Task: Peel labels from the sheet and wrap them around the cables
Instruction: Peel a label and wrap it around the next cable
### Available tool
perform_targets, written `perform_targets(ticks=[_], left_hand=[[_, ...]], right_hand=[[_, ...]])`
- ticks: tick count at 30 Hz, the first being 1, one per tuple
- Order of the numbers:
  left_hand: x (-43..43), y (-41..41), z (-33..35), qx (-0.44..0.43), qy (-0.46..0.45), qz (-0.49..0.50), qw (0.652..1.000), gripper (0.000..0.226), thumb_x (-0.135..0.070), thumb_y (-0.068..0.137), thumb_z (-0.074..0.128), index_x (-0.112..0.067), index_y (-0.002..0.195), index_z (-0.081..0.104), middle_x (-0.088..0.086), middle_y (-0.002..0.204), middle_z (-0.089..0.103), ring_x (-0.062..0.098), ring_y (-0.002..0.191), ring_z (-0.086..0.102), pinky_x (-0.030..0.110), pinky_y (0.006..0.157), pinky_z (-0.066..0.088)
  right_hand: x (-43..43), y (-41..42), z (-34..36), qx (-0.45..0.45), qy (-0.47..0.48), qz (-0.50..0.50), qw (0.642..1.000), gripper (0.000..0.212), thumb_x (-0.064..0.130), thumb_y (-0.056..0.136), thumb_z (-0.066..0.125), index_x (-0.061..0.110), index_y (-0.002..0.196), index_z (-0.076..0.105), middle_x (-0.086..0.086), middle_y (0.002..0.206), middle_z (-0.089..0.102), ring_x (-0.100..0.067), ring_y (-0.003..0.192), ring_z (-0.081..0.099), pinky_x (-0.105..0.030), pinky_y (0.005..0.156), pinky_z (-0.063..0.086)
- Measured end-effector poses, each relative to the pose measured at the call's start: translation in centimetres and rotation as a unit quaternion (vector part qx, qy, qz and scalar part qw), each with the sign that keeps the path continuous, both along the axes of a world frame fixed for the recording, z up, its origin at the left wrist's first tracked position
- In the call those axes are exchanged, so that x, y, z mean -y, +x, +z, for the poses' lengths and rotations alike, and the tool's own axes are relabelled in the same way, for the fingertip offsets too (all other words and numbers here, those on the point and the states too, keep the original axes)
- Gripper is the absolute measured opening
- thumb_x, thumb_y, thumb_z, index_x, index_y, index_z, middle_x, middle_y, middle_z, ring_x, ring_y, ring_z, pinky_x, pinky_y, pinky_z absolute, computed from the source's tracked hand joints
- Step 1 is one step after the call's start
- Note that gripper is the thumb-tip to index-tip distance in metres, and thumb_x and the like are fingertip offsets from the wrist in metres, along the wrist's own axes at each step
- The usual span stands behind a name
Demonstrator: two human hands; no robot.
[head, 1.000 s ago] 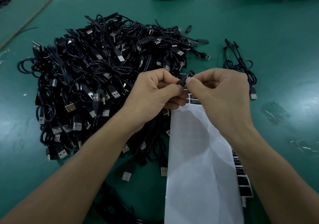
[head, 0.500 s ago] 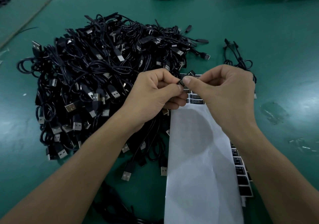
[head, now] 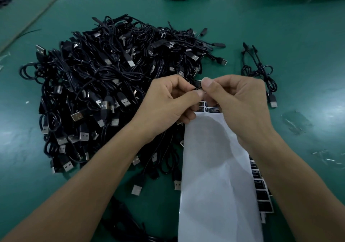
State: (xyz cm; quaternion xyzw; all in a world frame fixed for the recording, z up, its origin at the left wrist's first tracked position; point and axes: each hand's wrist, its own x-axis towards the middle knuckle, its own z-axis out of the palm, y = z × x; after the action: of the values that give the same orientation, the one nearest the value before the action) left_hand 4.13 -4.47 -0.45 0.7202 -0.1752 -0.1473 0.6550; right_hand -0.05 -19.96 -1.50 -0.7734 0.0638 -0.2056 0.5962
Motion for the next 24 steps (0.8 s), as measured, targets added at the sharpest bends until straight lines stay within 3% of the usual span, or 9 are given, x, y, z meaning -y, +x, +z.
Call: perform_targets(ticks=[4, 9, 12, 16, 19, 20, 22, 24], left_hand=[[0.0, 0.1, 0.1, 0.015, 0.008, 0.003, 1.000, 0.022, -0.019, 0.097, 0.065, -0.008, 0.079, 0.059, 0.002, 0.058, 0.065, 0.012, 0.047, 0.061, 0.023, 0.044, 0.050], [-0.1, 0.3, 0.4, 0.013, 0.036, -0.024, 0.999, 0.016, -0.015, 0.098, 0.063, -0.005, 0.085, 0.065, 0.005, 0.065, 0.071, 0.014, 0.055, 0.068, 0.027, 0.051, 0.056], [-0.6, 0.5, 1.0, 0.066, 0.102, -0.039, 0.992, 0.010, -0.013, 0.095, 0.067, -0.011, 0.086, 0.070, 0.003, 0.071, 0.075, 0.013, 0.063, 0.071, 0.032, 0.059, 0.058], [-1.1, 0.9, 1.8, 0.174, 0.164, 0.010, 0.971, 0.012, -0.024, 0.091, 0.072, -0.022, 0.079, 0.073, -0.004, 0.069, 0.073, 0.006, 0.056, 0.062, 0.020, 0.055, 0.049], [-1.3, 1.2, 2.2, 0.194, 0.136, 0.059, 0.970, 0.019, -0.025, 0.096, 0.065, -0.023, 0.078, 0.070, -0.008, 0.063, 0.068, 0.006, 0.053, 0.055, 0.021, 0.052, 0.044], [-1.2, 1.2, 2.3, 0.186, 0.117, 0.074, 0.973, 0.021, -0.023, 0.096, 0.064, -0.024, 0.076, 0.068, -0.010, 0.060, 0.065, 0.002, 0.052, 0.052, 0.018, 0.053, 0.042], [-1.1, 1.2, 2.4, 0.156, 0.071, 0.102, 0.980, 0.023, -0.020, 0.098, 0.062, -0.021, 0.076, 0.066, -0.012, 0.058, 0.062, -0.001, 0.050, 0.050, 0.014, 0.053, 0.039], [-1.0, 1.1, 2.5, 0.126, 0.026, 0.114, 0.985, 0.021, -0.018, 0.098, 0.061, -0.013, 0.078, 0.065, -0.009, 0.058, 0.063, -0.001, 0.048, 0.048, 0.014, 0.049, 0.039]], right_hand=[[-0.2, -0.1, 0.1, -0.001, 0.006, 0.012, 1.000, 0.022, 0.032, 0.093, 0.068, 0.025, 0.073, 0.072, 0.007, 0.061, 0.068, -0.003, 0.057, 0.061, -0.017, 0.060, 0.048], [-0.3, -0.2, 0.0, -0.014, -0.026, -0.007, 1.000, 0.035, 0.032, 0.100, 0.060, 0.017, 0.069, 0.067, 0.008, 0.060, 0.066, -0.002, 0.054, 0.055, -0.020, 0.058, 0.046], [-0.4, -0.2, 0.3, -0.002, -0.049, -0.014, 0.999, 0.037, 0.030, 0.101, 0.059, 0.020, 0.066, 0.065, 0.011, 0.058, 0.065, 0.001, 0.052, 0.053, -0.014, 0.055, 0.043], [-1.2, -0.6, 0.8, 0.039, -0.033, 0.019, 0.999, 0.038, 0.031, 0.105, 0.052, 0.025, 0.070, 0.065, 0.011, 0.062, 0.066, 0.000, 0.055, 0.057, -0.010, 0.054, 0.042], [-2.0, -0.9, 0.8, -0.007, -0.003, 0.086, 0.996, 0.012, 0.032, 0.098, 0.062, 0.027, 0.097, 0.072, 0.010, 0.076, 0.073, -0.002, 0.067, 0.065, -0.016, 0.061, 0.050], [-2.2, -0.9, 0.6, -0.037, -0.014, 0.110, 0.993, 0.015, 0.035, 0.092, 0.068, 0.028, 0.104, 0.073, 0.009, 0.082, 0.074, -0.005, 0.073, 0.068, -0.022, 0.065, 0.054], [-2.8, -1.2, 0.2, -0.078, -0.054, 0.167, 0.981, 0.024, 0.041, 0.081, 0.075, 0.031, 0.103, 0.073, 0.008, 0.085, 0.075, -0.008, 0.077, 0.070, -0.028, 0.071, 0.058], [-3.6, -1.5, 0.0, -0.081, -0.076, 0.221, 0.969, 0.024, 0.042, 0.077, 0.078, 0.031, 0.098, 0.073, 0.003, 0.078, 0.073, -0.012, 0.069, 0.068, -0.025, 0.063, 0.054]])
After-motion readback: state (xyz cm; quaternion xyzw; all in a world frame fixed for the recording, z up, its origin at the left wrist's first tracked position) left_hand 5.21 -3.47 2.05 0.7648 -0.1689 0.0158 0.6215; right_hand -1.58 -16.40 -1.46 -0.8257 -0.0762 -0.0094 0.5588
